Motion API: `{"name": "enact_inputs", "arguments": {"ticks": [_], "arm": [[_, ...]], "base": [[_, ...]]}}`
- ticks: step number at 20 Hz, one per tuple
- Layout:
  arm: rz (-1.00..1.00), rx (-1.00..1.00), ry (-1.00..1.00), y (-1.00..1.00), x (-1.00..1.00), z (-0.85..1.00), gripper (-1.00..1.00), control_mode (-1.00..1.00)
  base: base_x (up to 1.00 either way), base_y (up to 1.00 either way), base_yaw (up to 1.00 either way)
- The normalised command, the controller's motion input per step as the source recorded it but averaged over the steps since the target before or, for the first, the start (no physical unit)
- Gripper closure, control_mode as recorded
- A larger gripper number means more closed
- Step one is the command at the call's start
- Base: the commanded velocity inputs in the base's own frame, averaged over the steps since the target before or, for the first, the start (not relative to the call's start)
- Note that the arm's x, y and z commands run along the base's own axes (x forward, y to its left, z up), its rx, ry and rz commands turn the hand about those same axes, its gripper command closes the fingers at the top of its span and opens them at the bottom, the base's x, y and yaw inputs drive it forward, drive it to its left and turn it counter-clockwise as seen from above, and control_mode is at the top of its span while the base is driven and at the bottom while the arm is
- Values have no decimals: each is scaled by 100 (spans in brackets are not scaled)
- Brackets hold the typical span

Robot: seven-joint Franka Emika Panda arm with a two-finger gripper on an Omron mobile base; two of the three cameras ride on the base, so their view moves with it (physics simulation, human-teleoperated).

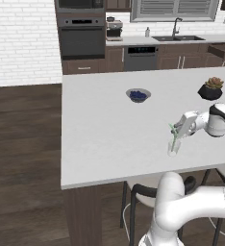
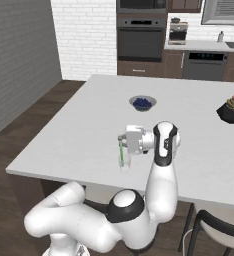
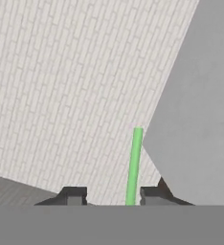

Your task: Take a straw from the drawer in front and place it inside the glass cup on the dining counter.

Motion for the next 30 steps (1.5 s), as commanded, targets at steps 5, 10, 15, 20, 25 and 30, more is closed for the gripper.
{"name": "enact_inputs", "arguments": {"ticks": [5, 10, 15, 20, 25, 30], "arm": [[0, 0, 0, 0, 5, 0, -100, -100], [0, 0, 0, 0, 17, 0, -100, -100], [0, 0, 0, 0, 22, 1, -100, -100], [0, -5, -7, 0, 1, 15, -100, -100], [-1, -10, -11, -6, 0, 19, -100, -100], [0, -13, -12, -3, 0, 2, -100, -100]], "base": [[0, 0, 0], [0, 0, 0], [0, 0, 0], [0, 0, 0], [0, 0, 0], [0, 0, 0]]}}
